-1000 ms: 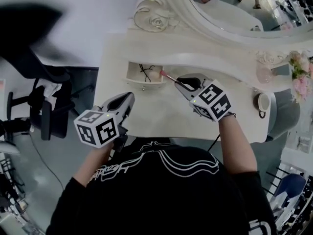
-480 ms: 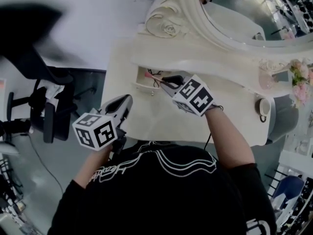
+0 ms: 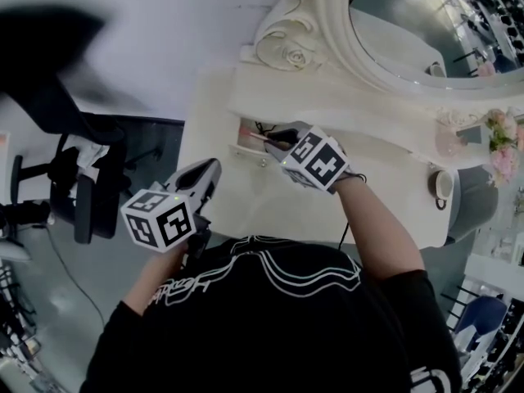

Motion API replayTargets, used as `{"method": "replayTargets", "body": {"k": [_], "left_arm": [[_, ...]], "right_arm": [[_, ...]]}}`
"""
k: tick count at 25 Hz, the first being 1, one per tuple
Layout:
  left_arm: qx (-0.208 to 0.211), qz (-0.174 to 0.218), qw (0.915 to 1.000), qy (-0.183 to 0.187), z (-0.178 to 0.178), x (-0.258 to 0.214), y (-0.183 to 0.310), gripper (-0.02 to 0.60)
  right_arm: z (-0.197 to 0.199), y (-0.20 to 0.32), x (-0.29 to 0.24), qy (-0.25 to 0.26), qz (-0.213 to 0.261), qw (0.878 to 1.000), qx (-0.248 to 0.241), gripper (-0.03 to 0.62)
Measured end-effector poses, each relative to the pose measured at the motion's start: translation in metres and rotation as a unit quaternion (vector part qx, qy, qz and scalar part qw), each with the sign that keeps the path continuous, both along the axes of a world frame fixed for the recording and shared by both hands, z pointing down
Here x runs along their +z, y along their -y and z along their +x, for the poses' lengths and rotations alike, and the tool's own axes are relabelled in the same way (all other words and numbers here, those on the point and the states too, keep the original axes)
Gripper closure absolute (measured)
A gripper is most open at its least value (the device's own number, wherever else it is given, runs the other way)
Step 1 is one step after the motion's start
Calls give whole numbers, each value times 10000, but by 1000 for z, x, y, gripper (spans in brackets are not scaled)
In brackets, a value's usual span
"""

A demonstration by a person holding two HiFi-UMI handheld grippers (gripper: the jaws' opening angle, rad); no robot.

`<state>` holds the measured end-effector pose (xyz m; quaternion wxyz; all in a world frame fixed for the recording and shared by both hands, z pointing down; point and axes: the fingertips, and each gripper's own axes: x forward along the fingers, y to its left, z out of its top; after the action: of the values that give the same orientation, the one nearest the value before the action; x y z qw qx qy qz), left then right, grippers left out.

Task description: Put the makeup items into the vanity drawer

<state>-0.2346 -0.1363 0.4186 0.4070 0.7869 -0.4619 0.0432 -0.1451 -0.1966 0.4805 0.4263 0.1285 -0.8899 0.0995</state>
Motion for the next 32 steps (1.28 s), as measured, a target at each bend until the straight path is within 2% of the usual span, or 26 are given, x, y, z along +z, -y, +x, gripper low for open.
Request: {"method": "replayTargets", "body": {"k": [5, 10, 13, 17, 20, 22, 25, 27, 30, 32], "left_arm": [[-67, 23, 10000, 3, -10, -1, 5, 558], [-42, 37, 10000, -65, -10, -3, 8, 558], [69, 70, 9999, -72, -6, -6, 9, 558], [256, 160, 9995, -96, 6, -15, 9, 558], [508, 294, 9982, -122, 19, -24, 7, 558], [745, 455, 9960, -166, 31, -34, 5, 558], [980, 674, 9927, -199, 47, -50, 2, 558], [1060, 834, 9906, -235, 54, -61, 0, 558], [1197, 1073, 9864, -331, 67, -80, -6, 558], [1436, 1244, 9812, -329, 79, -91, -13, 558]], "right_arm": [[-4, -1, -1, 101, -69, 9999, -43, 524], [-2, -6, -15, 370, -137, 9992, -49, 423], [5, -9, -30, 695, -170, 9973, 146, 365], [24, -14, -55, 1233, -193, 9905, 581, 359], [32, -24, -84, 1899, -380, 9775, 835, 362], [33, -32, -106, 2307, -424, 9682, 874, 386], [41, -42, -134, 2668, -253, 9583, 990, 459], [47, -50, -146, 2795, -168, 9542, 1058, 521], [54, -64, -153, 2858, -123, 9529, 1012, 558], [56, -77, -156, 2990, -227, 9493, 948, 569]]}}
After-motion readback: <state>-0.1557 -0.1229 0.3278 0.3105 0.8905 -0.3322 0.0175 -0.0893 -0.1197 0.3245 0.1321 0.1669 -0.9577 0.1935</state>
